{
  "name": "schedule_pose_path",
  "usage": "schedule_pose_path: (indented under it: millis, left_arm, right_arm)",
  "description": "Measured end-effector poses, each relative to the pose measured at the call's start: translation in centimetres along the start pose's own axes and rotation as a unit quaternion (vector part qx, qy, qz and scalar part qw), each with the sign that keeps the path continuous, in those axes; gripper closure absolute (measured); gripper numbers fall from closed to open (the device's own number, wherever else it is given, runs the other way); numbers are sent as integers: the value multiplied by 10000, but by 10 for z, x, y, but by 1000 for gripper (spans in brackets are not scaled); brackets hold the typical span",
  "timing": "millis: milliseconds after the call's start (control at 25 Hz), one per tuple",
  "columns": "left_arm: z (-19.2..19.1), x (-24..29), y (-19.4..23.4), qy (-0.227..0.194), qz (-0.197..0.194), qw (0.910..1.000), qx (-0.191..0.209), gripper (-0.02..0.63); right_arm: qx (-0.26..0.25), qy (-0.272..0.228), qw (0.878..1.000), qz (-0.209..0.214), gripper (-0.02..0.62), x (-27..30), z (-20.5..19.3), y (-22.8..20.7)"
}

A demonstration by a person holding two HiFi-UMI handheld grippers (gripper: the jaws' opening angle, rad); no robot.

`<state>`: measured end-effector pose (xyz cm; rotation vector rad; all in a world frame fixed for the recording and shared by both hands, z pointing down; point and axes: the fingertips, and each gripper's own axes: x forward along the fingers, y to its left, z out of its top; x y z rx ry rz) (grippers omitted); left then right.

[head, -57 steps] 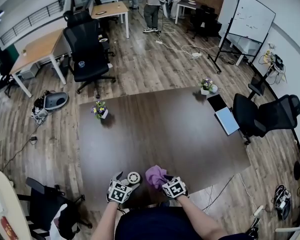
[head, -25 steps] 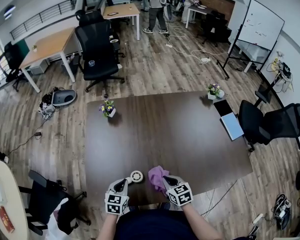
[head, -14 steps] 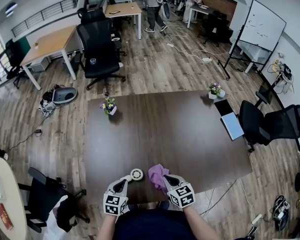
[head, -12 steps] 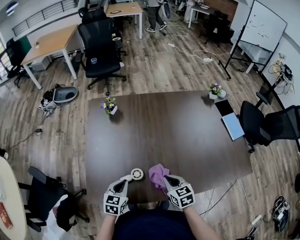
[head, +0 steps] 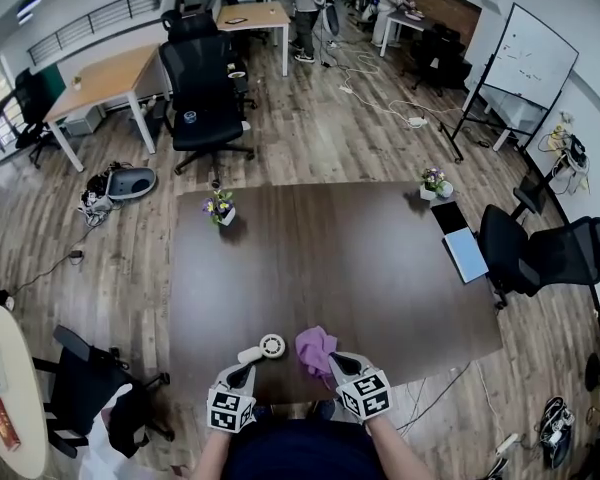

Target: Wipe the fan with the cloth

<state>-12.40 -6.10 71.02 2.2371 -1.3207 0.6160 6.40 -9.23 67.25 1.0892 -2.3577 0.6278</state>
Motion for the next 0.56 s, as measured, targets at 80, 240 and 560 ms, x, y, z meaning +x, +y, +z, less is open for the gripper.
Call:
schedule_pose_path:
  millis: [80, 240, 560]
  left_arm:
    - [-1, -1, -2, 26, -11, 10000, -10, 611]
    - [-3, -2, -1, 4, 9, 10000, -83, 611]
    - [2, 2, 0, -122, -96, 9995, -270, 611]
  right_arm:
    - [25, 9, 10000, -27, 584, -1, 0, -3]
    - [94, 60, 9999, -3, 584, -2, -5, -5]
    - [134, 88, 9999, 64, 584, 3, -8, -8]
